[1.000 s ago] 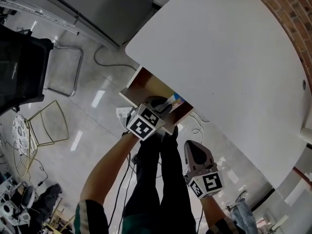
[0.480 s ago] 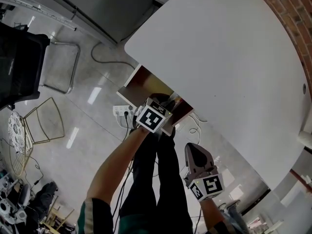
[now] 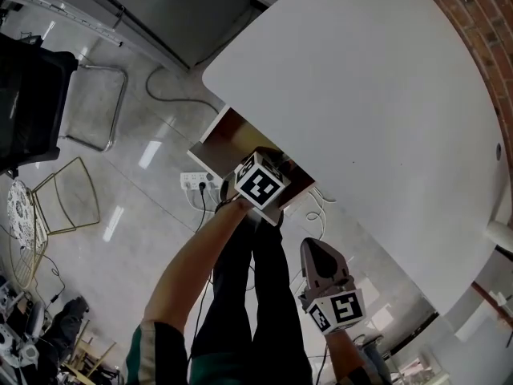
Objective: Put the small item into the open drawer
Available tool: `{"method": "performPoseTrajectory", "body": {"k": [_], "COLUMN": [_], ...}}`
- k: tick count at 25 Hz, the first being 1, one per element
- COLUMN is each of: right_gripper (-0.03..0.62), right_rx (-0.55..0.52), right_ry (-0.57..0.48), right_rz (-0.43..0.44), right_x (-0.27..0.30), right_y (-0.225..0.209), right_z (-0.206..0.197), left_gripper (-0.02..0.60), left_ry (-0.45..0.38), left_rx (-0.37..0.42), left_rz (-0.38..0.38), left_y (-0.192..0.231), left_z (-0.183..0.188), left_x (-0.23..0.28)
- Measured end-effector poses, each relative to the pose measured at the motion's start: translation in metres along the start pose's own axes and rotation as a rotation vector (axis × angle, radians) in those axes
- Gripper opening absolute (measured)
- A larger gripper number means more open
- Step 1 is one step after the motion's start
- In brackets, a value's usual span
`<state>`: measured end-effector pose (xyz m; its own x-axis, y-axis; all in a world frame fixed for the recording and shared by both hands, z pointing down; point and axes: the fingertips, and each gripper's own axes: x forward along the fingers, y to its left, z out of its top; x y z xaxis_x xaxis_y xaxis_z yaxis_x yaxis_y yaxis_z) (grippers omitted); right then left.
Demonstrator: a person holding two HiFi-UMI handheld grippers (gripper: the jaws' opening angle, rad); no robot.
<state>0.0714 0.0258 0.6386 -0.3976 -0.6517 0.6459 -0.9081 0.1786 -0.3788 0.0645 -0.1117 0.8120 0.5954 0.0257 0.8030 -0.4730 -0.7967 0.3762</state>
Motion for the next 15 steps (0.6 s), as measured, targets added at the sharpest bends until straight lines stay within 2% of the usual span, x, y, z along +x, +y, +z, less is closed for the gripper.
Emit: {"method": "performPoseTrajectory", "body": {"k": [15], "right_gripper": [0.023], "right_rx": [0.016], "right_ry": [0.021], "right_rz": [-0.006], "right_x": [0.002], "right_y": [-0.006], "right_z": [-0.005], "left_gripper": [0.101], "left_ry": [0.025], "left_rx": [-0.052], "left_rz": [0.006], "left_y": [0.016], "left_z": [-0.01], "left_x": [0.008]}}
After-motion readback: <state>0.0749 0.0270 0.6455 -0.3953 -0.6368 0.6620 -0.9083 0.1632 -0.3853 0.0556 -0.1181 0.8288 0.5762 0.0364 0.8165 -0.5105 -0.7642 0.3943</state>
